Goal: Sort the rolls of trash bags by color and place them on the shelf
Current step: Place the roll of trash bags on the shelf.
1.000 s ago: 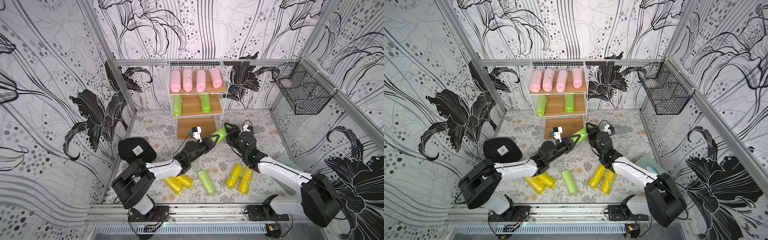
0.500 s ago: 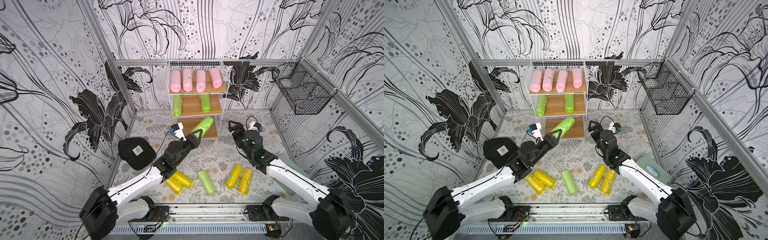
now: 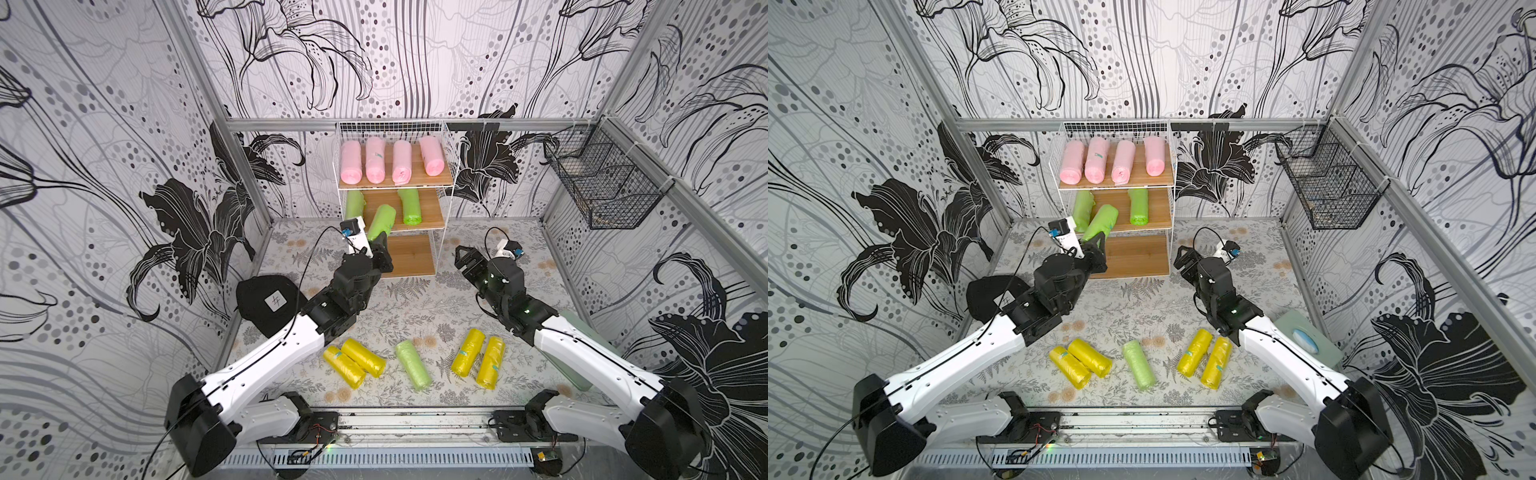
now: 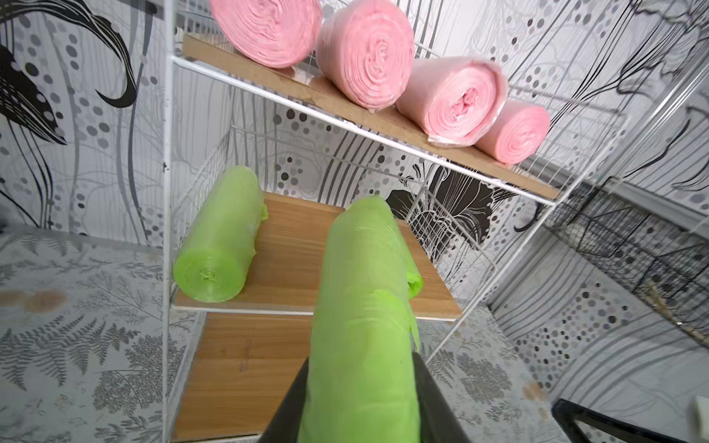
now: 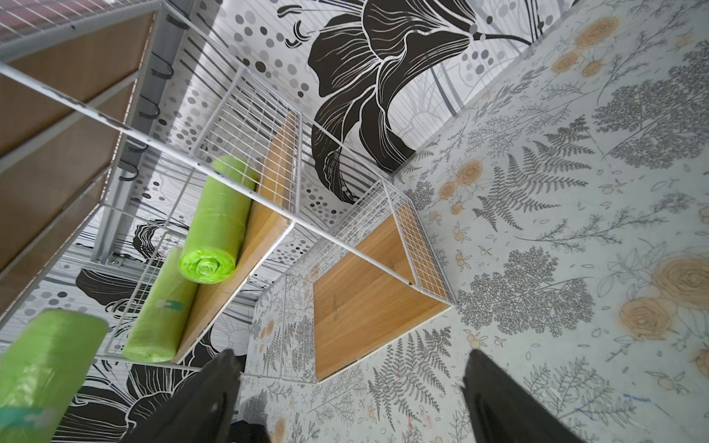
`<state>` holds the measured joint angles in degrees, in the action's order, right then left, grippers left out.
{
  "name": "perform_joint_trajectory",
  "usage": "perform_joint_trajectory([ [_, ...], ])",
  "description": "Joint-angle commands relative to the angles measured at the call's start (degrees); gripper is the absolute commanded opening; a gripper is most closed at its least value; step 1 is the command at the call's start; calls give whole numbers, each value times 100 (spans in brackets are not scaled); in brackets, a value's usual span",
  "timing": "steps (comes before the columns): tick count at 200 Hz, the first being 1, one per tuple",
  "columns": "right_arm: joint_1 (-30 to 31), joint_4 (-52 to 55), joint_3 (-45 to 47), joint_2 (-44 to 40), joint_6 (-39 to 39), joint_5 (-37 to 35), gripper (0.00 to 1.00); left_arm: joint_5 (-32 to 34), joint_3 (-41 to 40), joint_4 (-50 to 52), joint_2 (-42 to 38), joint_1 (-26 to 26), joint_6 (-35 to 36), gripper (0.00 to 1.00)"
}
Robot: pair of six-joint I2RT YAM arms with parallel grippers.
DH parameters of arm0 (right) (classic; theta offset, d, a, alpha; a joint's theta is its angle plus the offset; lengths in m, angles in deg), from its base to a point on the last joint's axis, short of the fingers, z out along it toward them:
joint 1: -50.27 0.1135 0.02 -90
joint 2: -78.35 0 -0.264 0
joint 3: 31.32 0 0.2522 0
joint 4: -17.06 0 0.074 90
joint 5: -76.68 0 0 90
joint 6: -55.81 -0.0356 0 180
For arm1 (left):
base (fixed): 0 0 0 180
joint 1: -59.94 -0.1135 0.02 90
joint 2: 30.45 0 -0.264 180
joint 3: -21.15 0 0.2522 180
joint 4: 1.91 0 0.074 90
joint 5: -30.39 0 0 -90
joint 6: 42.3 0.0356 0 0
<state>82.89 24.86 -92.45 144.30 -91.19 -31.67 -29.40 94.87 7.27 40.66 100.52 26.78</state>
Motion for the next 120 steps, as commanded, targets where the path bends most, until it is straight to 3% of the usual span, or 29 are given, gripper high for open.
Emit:
perform_joint_trajectory([
  [1, 25, 129, -69, -29, 268, 77, 94, 278, 344, -78, 359, -234, 625, 25],
  [59, 23, 150, -36, -45, 335, 154, 94, 101, 1149, -310, 1549, -675, 1137, 26],
  [120, 16, 116, 5, -43, 355, 226, 94, 107, 2132, 96, 2479, -1067, 1650, 36],
])
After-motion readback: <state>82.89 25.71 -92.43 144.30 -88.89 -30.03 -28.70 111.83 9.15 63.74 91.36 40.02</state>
